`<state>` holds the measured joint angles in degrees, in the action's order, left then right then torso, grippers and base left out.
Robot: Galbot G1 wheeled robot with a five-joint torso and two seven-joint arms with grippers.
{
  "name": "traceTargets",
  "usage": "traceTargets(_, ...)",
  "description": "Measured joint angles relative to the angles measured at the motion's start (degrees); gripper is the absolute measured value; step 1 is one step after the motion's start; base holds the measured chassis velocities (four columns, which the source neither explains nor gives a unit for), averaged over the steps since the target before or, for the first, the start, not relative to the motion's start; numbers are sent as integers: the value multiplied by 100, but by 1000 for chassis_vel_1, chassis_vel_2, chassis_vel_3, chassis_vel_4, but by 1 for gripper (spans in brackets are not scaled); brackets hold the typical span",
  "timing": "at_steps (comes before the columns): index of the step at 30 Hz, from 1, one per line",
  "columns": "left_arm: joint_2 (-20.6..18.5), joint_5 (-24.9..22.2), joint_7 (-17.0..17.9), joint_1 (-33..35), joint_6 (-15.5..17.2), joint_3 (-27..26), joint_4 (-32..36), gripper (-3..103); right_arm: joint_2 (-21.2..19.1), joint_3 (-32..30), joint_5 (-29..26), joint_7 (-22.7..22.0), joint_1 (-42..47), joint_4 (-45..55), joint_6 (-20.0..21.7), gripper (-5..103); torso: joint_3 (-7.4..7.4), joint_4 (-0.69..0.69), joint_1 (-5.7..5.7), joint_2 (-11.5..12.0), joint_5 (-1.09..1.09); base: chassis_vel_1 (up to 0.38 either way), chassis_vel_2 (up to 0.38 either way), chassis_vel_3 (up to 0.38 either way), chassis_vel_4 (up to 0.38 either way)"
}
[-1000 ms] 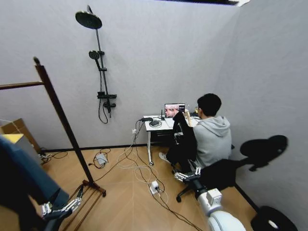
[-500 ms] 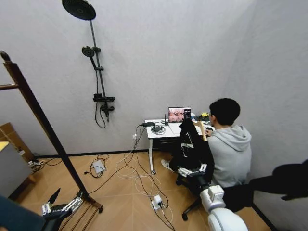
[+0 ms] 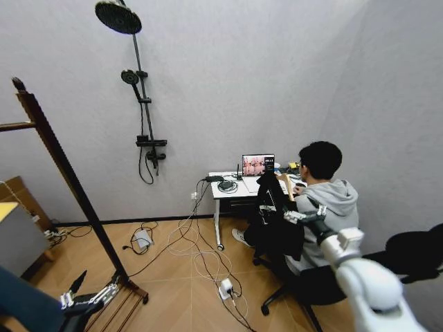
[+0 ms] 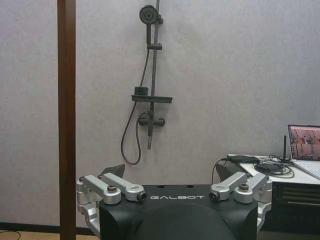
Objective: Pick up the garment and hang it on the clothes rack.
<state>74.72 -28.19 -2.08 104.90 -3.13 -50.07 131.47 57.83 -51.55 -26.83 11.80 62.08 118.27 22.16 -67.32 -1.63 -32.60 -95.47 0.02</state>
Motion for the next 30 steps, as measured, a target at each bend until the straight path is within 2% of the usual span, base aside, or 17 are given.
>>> traceTargets(1,0,0,1,0,0,0,0,100,-229,76,-145,3,-275,-377,-144,100,0,0,0,0,-3,0,0,0,0)
traceTargets(3,0,0,1,0,0,0,0,100,-405,246,-180,-60,-602,-848,-341,100,0,2,0,0,0,0,0,0,0)
traceTargets(7,0,0,1,0,0,0,0,100,-522,438,-176,-163,-945,-1264,-381,100,0,2,1,0,-1,0,0,0,0)
traceTargets(10,0,0,1,0,0,0,0,100,-569,566,-198,-149,-1163,-1558,-426,100,0,1,1,0,-1,0,0,0,0)
traceTargets(18,0,0,1,0,0,0,0,100,-557,1080,-377,184,-1677,-2264,-885,100,0,0,1,0,-1,0,0,0,0)
traceTargets(26,0,0,0,0,0,0,0,100,-641,1814,-479,162,-2593,-3061,-912,100,0,1,1,0,-3,0,0,0,0)
traceTargets(30,0,0,0,0,0,0,0,100,-610,2007,-540,56,-2749,-3179,-854,100,1,1,1,0,-2,0,0,0,0)
